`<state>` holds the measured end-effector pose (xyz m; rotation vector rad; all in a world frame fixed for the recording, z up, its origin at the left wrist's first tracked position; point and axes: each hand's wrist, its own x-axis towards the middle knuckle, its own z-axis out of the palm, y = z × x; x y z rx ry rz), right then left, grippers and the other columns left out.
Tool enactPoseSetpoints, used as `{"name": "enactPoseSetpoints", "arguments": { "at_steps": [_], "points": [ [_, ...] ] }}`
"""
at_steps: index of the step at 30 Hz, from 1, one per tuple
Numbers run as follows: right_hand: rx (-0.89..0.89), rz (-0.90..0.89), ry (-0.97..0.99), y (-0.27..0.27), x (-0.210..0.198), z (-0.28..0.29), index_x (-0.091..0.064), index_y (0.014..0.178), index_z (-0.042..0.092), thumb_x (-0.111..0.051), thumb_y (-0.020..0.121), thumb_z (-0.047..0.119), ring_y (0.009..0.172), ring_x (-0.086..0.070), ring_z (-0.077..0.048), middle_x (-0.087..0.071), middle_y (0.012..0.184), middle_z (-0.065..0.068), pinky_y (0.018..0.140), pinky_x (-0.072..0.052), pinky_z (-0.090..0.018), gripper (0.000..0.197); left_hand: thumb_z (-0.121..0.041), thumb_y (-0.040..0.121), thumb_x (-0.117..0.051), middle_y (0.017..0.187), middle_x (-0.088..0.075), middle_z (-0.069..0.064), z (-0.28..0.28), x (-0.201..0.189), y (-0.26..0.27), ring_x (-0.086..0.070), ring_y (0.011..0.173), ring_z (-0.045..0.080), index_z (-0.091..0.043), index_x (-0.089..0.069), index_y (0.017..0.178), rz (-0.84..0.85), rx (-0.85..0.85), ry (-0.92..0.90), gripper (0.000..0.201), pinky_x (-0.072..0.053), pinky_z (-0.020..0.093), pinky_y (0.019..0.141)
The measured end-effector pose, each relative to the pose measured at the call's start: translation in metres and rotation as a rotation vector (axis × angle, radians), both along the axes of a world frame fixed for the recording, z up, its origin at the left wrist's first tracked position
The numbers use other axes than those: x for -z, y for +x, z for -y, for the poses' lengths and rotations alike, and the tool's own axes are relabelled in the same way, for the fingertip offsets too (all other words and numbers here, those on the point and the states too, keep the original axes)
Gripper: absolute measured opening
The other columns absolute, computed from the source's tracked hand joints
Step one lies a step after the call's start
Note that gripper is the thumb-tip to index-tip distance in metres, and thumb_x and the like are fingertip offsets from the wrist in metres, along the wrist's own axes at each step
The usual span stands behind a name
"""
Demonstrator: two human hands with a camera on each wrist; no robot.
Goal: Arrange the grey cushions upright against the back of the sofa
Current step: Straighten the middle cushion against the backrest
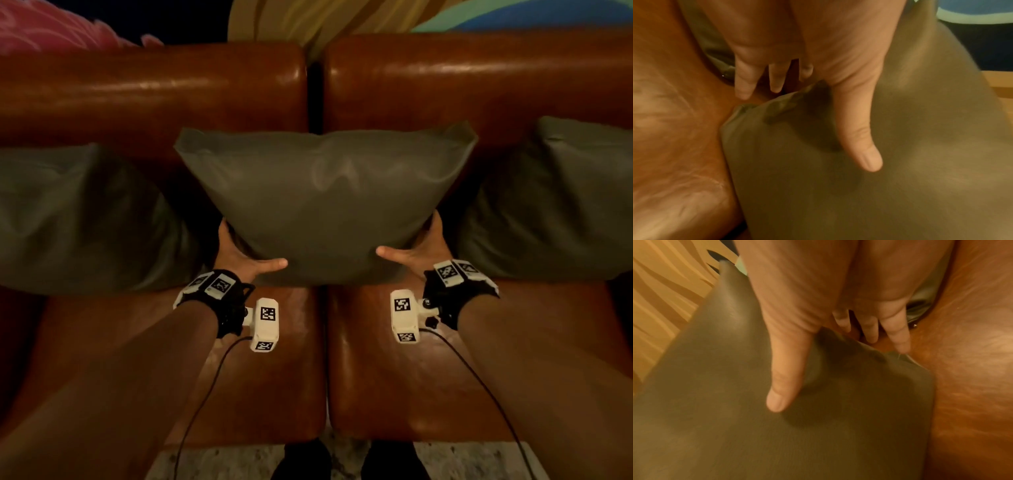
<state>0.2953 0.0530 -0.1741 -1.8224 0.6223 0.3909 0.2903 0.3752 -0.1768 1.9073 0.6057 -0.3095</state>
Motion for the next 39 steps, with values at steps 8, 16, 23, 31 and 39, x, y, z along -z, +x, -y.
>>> {"name": "enactPoseSetpoints", "arguments": {
  "at_steps": [8, 16, 23, 31, 39],
  "points": [
    [-0.017, 0.086, 0.029, 0.017, 0.021, -0.001, -0.019, 0.167, 0.027, -0.102, 0.061, 0.015, 0.134, -0.046, -0.009, -0.046, 0.156, 0.008, 0.119, -0.036, -0.032, 0.135, -0.011, 0.047, -0.1, 0.147, -0.046, -0.002, 0.006, 0.014, 0.013, -0.045, 0.129, 0.01, -0.012, -0.026, 0.152, 0.098, 0.016, 0.016, 0.129, -0.039, 0.024, 0.105],
    [-0.086, 0.15, 0.024, 0.009, 0.01, 0.008, -0.038, 0.159, 0.015, -0.101, 0.038, 0.041, 0.139, -0.058, -0.017, -0.061, 0.149, -0.002, 0.123, -0.044, -0.046, 0.139, -0.059, 0.009, -0.096, 0.14, -0.059, 0.0, 0.018, 0.023, 0.017, -0.058, 0.128, 0.02, -0.018, -0.046, 0.143, -0.01, -0.07, -0.061, 0.148, -0.046, 0.046, 0.109],
    [-0.071, 0.179, -0.004, -0.005, 0.015, 0.005, -0.044, 0.148, 0.029, -0.103, 0.05, 0.028, 0.136, -0.058, -0.015, -0.061, 0.143, 0.006, 0.123, -0.044, -0.045, 0.115, -0.017, 0.039, -0.102, 0.139, -0.059, 0.004, 0.017, 0.02, 0.017, -0.056, 0.128, 0.021, -0.012, -0.046, 0.14, 0.014, -0.035, -0.062, 0.116, -0.044, 0.045, 0.112],
    [-0.063, 0.162, -0.084, -0.012, 0.023, -0.001, -0.049, 0.141, 0.01, -0.099, 0.065, 0.006, 0.111, -0.061, 0.006, -0.061, 0.122, 0.013, 0.083, -0.035, 0.015, 0.091, -0.024, 0.035, -0.103, 0.143, -0.052, -0.001, 0.009, 0.015, 0.004, -0.051, 0.132, 0.015, -0.012, -0.035, 0.149, 0.015, 0.064, -0.058, 0.134, -0.043, 0.035, 0.112],
    [-0.052, 0.117, -0.057, 0.027, 0.021, -0.008, -0.045, 0.153, 0.006, -0.097, 0.069, 0.005, 0.122, -0.05, -0.005, -0.059, 0.143, 0.0, 0.09, -0.039, 0.003, 0.099, -0.031, 0.035, -0.101, 0.139, -0.057, -0.001, 0.005, 0.02, 0.015, -0.056, 0.126, 0.016, -0.018, -0.038, 0.146, 0.073, -0.006, -0.026, 0.128, -0.045, 0.037, 0.108]
  ]
}}
